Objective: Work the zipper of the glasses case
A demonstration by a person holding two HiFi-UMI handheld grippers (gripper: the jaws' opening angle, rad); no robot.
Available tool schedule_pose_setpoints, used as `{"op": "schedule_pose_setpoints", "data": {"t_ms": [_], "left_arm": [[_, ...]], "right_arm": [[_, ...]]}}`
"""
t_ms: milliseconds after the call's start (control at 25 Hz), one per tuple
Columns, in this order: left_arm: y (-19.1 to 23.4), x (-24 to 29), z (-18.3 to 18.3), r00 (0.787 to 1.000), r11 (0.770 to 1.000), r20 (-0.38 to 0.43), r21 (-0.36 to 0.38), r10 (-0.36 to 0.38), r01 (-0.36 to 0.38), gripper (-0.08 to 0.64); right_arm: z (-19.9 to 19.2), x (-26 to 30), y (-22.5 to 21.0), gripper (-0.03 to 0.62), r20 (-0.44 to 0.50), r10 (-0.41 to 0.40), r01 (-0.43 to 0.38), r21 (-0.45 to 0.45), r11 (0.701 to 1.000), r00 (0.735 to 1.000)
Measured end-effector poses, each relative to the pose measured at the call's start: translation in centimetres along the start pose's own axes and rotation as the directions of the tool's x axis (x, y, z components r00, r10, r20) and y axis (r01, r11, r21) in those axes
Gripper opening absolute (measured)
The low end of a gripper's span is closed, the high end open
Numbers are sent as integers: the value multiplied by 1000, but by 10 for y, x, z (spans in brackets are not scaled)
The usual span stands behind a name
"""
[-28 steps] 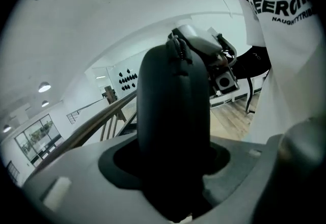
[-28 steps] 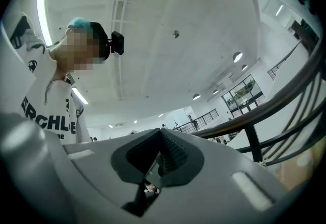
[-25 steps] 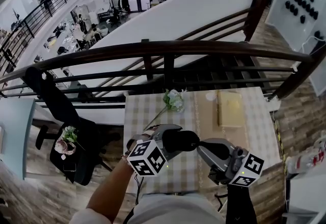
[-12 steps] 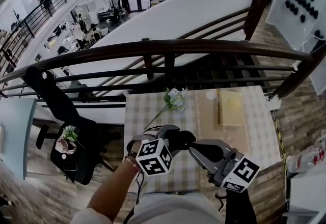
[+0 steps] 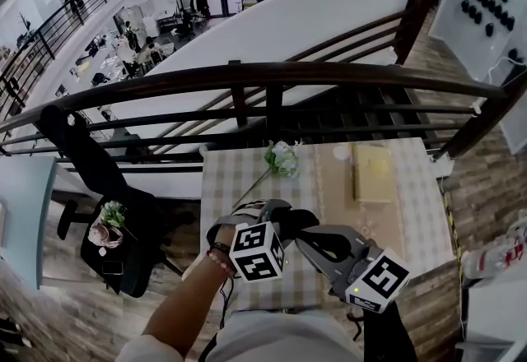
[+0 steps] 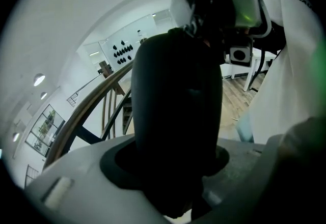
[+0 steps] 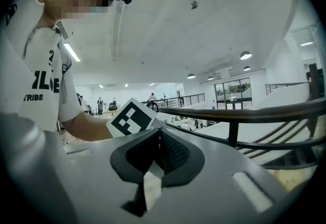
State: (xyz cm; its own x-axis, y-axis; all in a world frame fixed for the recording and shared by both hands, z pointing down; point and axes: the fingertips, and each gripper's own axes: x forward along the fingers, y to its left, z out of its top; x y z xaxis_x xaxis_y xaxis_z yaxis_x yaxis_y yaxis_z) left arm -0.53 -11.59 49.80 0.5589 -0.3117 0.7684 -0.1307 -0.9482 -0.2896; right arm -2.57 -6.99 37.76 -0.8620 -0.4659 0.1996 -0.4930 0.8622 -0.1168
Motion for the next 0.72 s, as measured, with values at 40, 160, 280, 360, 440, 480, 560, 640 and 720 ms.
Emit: {"op": "schedule_pose_setpoints", "data": {"t_ms": [40, 160, 280, 360, 440, 480, 560, 640, 720], "left_arm": [[0, 0, -1, 1000, 1000, -3, 4, -1, 1, 250], [1, 1, 0, 1000, 1000, -3, 9, 3, -3, 252], [3, 2, -2, 1000, 1000, -8, 9, 10, -10, 252], [5, 3, -8, 1000, 1000, -24, 6, 12, -12, 252], [5, 5, -13, 999, 1000, -33, -11, 8, -8, 252], [5, 6, -15, 999, 1000, -33, -27, 6, -7, 253], [5, 7, -18, 1000, 997, -20, -77, 8, -10, 253], [7, 9, -17, 1000, 987, 14, -157, 19, -16, 255], [11, 8, -15, 997, 966, 64, -257, 41, -23, 255]], "right_arm": [[0, 0, 0, 37, -4, 2, -2, -4, 1000, 1000], [-1, -2, -2, 36, -1, -3, 3, -1, 1000, 1000], [-1, -4, -9, 37, 15, -30, 29, 6, 1000, 999], [-4, -6, -14, 53, 21, -59, 58, 10, 998, 998], [-7, -8, -20, 158, 15, -91, 91, 2, 996, 996], [-9, -10, -23, 172, 14, -111, 111, -5, 994, 994], [-10, -15, -32, 173, 27, -159, 159, -15, 987, 987], [-11, -21, -41, 178, 46, -225, 226, -31, 974, 973], [-12, -28, -52, 179, 56, -294, 297, -55, 953, 954]]}}
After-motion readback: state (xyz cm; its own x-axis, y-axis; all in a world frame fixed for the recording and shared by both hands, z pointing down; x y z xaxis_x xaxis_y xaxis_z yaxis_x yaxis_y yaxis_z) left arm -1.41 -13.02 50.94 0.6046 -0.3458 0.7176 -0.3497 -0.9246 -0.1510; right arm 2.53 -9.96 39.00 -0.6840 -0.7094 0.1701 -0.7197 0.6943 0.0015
